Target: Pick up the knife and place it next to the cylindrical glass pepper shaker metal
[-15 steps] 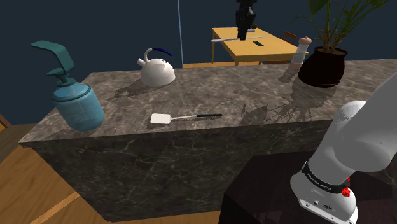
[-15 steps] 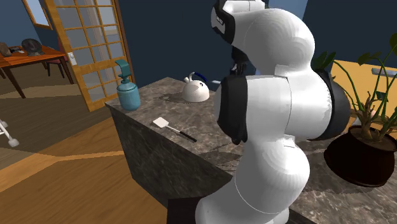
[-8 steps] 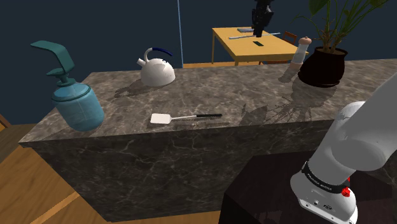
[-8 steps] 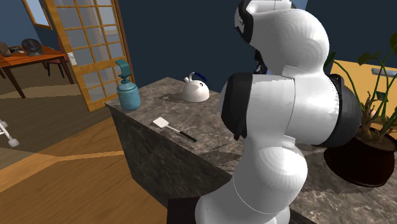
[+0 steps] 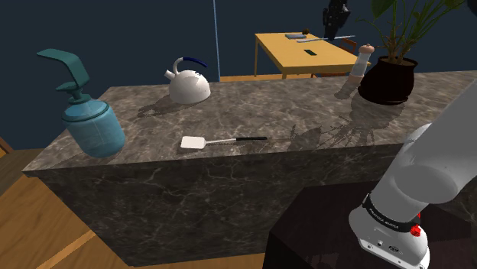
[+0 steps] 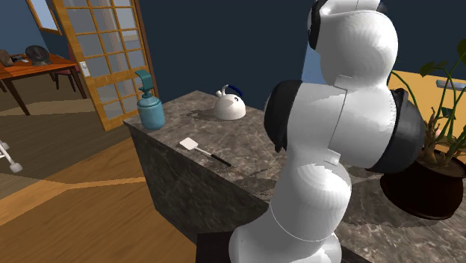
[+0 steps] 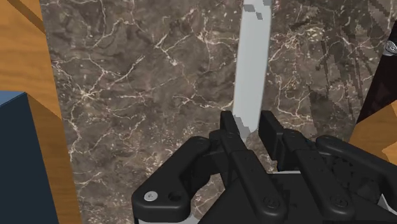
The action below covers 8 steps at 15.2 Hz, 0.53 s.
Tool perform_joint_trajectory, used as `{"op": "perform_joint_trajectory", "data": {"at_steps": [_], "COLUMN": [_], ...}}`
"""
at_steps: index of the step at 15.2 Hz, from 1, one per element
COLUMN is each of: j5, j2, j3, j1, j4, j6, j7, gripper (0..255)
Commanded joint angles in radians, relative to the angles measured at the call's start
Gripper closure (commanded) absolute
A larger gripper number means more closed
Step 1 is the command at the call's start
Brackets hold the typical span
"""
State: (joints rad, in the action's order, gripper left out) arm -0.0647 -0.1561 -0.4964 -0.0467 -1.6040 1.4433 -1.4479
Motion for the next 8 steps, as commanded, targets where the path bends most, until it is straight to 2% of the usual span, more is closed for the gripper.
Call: {"op": "perform_joint_trajectory", "data": {"at_steps": [1, 8], "j5": [0.010, 0.095], "j2": [0.034, 0.201], "j3": [-0.038, -0.167], "j1": [-0.021, -0.123], "j4": [0.032, 0.198], "j6": [0.000, -0.027], "j7": [-0.061, -0.286], "gripper": [255, 255]}}
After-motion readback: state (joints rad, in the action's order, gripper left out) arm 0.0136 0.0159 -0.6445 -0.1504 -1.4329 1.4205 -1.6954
